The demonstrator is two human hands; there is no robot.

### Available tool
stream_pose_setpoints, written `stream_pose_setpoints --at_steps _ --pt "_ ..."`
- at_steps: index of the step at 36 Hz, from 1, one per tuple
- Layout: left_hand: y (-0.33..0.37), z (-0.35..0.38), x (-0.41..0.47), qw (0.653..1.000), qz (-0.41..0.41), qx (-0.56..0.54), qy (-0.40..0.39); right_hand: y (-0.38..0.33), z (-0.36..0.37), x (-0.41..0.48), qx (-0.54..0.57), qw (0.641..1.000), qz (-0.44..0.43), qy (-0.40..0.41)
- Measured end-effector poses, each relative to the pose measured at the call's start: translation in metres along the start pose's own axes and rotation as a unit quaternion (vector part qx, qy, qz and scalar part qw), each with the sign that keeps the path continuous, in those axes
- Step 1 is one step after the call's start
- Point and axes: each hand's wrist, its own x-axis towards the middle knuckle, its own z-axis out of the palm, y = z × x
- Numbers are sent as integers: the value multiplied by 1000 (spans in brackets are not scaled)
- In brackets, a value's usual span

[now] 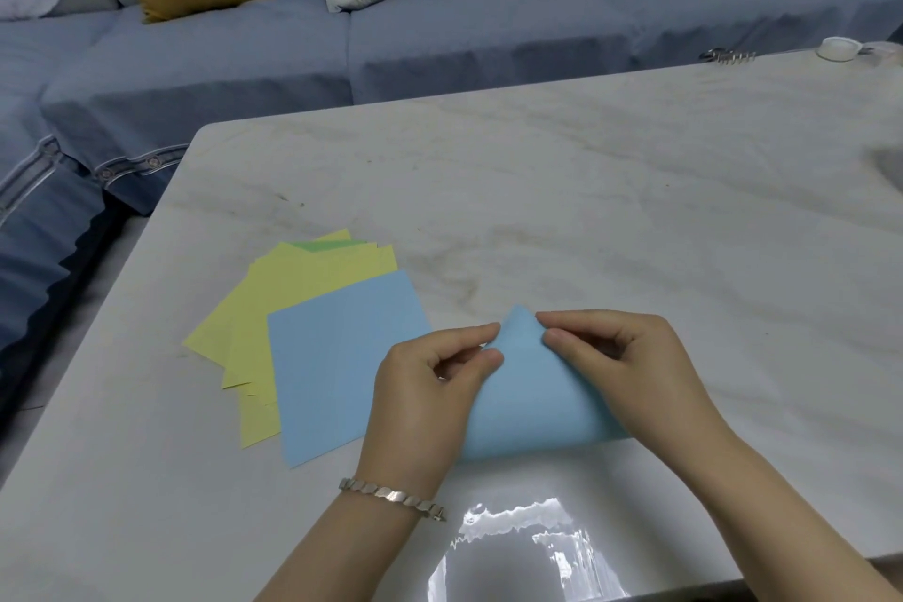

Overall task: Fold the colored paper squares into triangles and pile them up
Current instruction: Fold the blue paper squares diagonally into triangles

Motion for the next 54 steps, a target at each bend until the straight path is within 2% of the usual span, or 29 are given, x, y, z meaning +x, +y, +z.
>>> stream_pose_setpoints --at_steps 8,11,16,19,22,26,31,34,35,36,38,44,54 --pt "-6 6 2 999 -33 -27 -5 6 -5 8 -11 1000 -4 -20" --pt "-9 8 10 998 -59 0 -26 8 -11 20 -52 996 -14 -73" --pt "-4 12 37 986 -90 36 -138 -1 -22 49 -161 951 -33 -262" --pt "-7 18 50 976 -75 109 -171 4 -18 69 -236 926 -43 -291" --pt "-18 23 62 969 -77 172 -160 17 -7 85 -306 902 -55 -300" --pt "-37 28 71 963 -67 234 -112 34 14 93 -383 877 -91 -277" --pt "-53 31 71 960 -70 262 -72 50 33 91 -472 827 -192 -238" --pt "-54 32 73 953 -55 289 -74 59 34 81 -506 811 -237 -176" --pt "-55 33 73 947 -44 307 -81 64 34 75 -501 814 -257 -142" --pt "-55 33 73 940 -33 327 -90 69 34 67 -472 833 -265 -113" --pt "-55 33 74 929 -16 357 -100 83 32 49 -422 851 -299 -88" --pt "-56 32 76 901 27 415 -123 106 16 13 -393 853 -333 -80" --pt "-59 36 74 857 74 492 -136 126 -25 -14 -432 846 -309 -35"
